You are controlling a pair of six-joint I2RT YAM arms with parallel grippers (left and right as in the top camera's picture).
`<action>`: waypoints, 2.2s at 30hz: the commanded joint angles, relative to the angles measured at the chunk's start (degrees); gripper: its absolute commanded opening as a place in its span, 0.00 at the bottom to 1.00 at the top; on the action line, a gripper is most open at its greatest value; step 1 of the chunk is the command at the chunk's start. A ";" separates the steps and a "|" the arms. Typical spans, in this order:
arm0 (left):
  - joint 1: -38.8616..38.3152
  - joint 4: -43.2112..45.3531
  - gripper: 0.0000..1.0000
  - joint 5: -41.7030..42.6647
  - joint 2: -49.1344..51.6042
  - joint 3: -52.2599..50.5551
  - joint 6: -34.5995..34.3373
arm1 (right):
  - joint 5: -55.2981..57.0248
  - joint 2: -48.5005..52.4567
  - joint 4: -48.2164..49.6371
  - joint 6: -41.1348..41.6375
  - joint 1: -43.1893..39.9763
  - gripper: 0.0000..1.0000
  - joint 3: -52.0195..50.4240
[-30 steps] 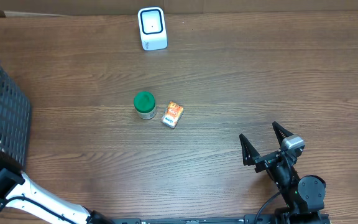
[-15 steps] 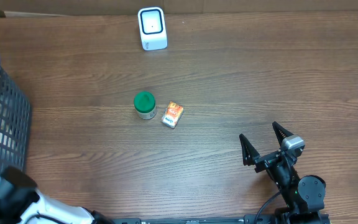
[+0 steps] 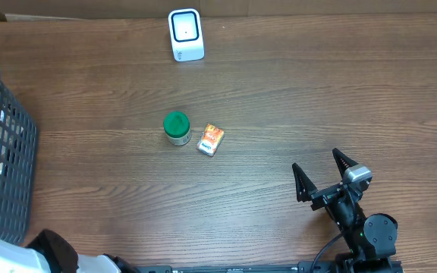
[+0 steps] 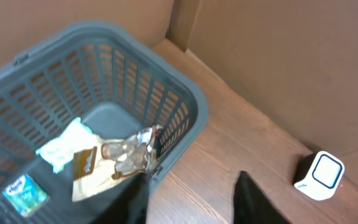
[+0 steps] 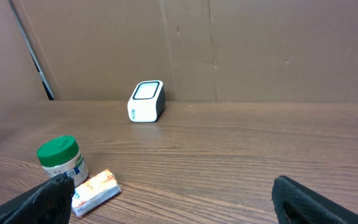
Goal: Scan the item barcode
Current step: 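Lower the left gripper into the basket onto the dried mushroom bag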
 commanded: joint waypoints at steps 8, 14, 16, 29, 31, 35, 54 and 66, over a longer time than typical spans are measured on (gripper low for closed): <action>6.14 -1.64 0.49 -1.38 10.91 -2.43 -0.74 | 0.22 -0.57 0.39 0.42 -0.20 1.00 -0.59; 9.66 -3.52 0.59 -1.60 18.45 -2.43 -0.28 | 0.22 -0.57 0.39 0.42 -0.20 1.00 -0.59; 9.99 -4.11 0.63 -2.78 21.03 -2.43 0.79 | 0.22 -0.57 0.39 0.42 -0.20 1.00 -0.59; 9.86 -5.33 0.71 -1.46 37.29 -3.06 7.85 | 0.22 -0.57 0.39 0.42 -0.20 1.00 -0.59; 9.77 -4.98 0.73 0.22 38.73 -3.08 9.86 | 0.22 -0.57 0.39 0.42 -0.20 1.00 -0.59; 9.20 -4.39 0.77 3.21 40.87 -3.30 13.57 | 0.22 -0.57 0.39 0.42 -0.20 1.00 -0.59; 7.85 7.23 0.96 1.53 44.98 -20.72 18.64 | 0.22 -0.57 0.39 0.44 -0.20 1.00 -0.59; 4.57 16.31 1.00 -4.48 45.22 -30.25 18.53 | 0.22 -0.57 0.39 0.42 -0.20 1.00 -0.59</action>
